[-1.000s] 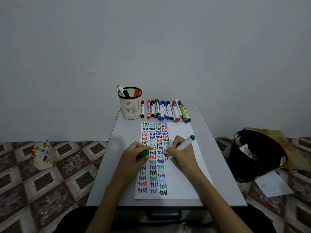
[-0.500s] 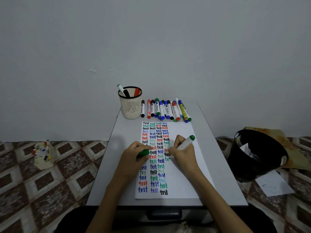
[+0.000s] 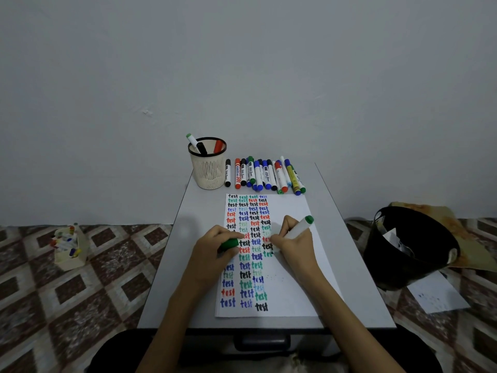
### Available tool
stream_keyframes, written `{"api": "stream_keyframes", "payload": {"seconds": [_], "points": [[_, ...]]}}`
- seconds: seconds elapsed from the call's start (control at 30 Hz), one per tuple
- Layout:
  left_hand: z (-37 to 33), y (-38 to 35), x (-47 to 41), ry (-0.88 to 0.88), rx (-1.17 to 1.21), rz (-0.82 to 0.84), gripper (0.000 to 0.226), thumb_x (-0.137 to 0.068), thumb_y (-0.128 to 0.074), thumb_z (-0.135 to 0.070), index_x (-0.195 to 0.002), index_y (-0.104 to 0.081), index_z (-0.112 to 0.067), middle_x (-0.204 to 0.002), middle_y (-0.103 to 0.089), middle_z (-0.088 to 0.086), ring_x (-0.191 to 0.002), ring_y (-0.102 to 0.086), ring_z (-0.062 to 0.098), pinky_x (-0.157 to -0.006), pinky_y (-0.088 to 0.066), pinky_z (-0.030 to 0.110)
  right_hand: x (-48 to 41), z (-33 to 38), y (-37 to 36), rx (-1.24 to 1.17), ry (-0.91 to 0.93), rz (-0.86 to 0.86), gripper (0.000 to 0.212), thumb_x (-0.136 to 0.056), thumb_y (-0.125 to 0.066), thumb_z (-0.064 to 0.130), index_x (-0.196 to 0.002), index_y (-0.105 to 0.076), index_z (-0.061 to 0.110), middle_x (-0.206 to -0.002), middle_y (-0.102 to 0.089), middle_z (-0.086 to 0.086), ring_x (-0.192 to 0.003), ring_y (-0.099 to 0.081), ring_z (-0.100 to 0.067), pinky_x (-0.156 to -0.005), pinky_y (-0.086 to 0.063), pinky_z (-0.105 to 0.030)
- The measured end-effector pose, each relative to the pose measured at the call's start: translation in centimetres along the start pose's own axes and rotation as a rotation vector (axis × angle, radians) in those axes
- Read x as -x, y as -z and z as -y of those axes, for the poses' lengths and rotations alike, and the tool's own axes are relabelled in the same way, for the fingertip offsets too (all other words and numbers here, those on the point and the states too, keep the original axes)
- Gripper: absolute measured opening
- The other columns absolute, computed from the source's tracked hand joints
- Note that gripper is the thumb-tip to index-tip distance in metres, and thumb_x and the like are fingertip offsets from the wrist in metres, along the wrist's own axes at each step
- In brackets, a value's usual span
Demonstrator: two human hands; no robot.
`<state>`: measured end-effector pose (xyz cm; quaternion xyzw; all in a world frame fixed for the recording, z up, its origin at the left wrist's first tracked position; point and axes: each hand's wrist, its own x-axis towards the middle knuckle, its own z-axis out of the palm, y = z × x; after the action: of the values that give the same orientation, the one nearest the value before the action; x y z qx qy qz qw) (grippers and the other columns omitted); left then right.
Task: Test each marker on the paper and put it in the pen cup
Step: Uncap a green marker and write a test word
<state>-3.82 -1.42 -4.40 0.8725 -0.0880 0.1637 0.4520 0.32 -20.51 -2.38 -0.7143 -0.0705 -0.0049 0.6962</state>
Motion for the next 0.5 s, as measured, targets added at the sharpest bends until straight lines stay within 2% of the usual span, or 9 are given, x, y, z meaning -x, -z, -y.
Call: {"api": "stream_keyframes", "payload": {"seconds": [0.2, 0.33, 0.4, 0.5], "points": [[0.00, 0.08, -0.04, -0.003, -0.009, 0.002, 0.023, -0.084, -0.066, -0.011, -0.104, -0.067, -0.023, -0.096, -0.056, -0.010, -0.090, -0.060, 0.005, -0.073, -0.053, 0.018, -0.12, -0.10, -0.03, -0.001, 0.011, -0.015, 0.034, -0.080, -0.057, -0.017, -0.066, -0.038, 0.007, -0.061, -0.047, -0.010, -0.063, -0.063, -0.016, -0.053, -0.053, -0.029], [-0.07, 0.04, -0.03, 0.001, -0.002, 0.004, 0.023, -0.084, -0.066, -0.011, -0.104, -0.067, -0.022, -0.096, -0.055, -0.010, -0.091, -0.060, 0.006, -0.072, -0.052, 0.015, 0.05, 0.07, -0.09, 0.018, 0.013, 0.026, 0.034, -0.081, -0.057, -0.017, -0.067, -0.037, 0.007, -0.058, -0.049, -0.003, -0.063, -0.065, -0.010, -0.049, -0.049, -0.020], [-0.14, 0.02, -0.04, 0.001, -0.004, 0.000, 0.023, -0.084, -0.066, -0.010, -0.104, -0.067, -0.021, -0.096, -0.055, -0.009, -0.091, -0.060, 0.006, -0.072, -0.053, 0.016, -0.03, 0.02, -0.06, 0.008, 0.011, 0.043, 0.035, -0.080, -0.057, -0.017, -0.067, -0.036, 0.008, -0.057, -0.051, -0.003, -0.066, -0.067, -0.013, -0.050, -0.051, -0.023], [-0.13, 0.00, 0.00, -0.013, -0.005, -0.008, 0.028, -0.083, -0.064, -0.004, -0.104, -0.067, -0.022, -0.097, -0.056, -0.008, -0.091, -0.060, 0.006, -0.073, -0.054, 0.022, -0.14, -0.03, -0.03, -0.027, -0.018, 0.070, 0.033, -0.080, -0.058, -0.017, -0.068, -0.038, 0.007, -0.063, -0.053, -0.012, -0.073, -0.070, -0.023, -0.054, -0.056, -0.029]]}}
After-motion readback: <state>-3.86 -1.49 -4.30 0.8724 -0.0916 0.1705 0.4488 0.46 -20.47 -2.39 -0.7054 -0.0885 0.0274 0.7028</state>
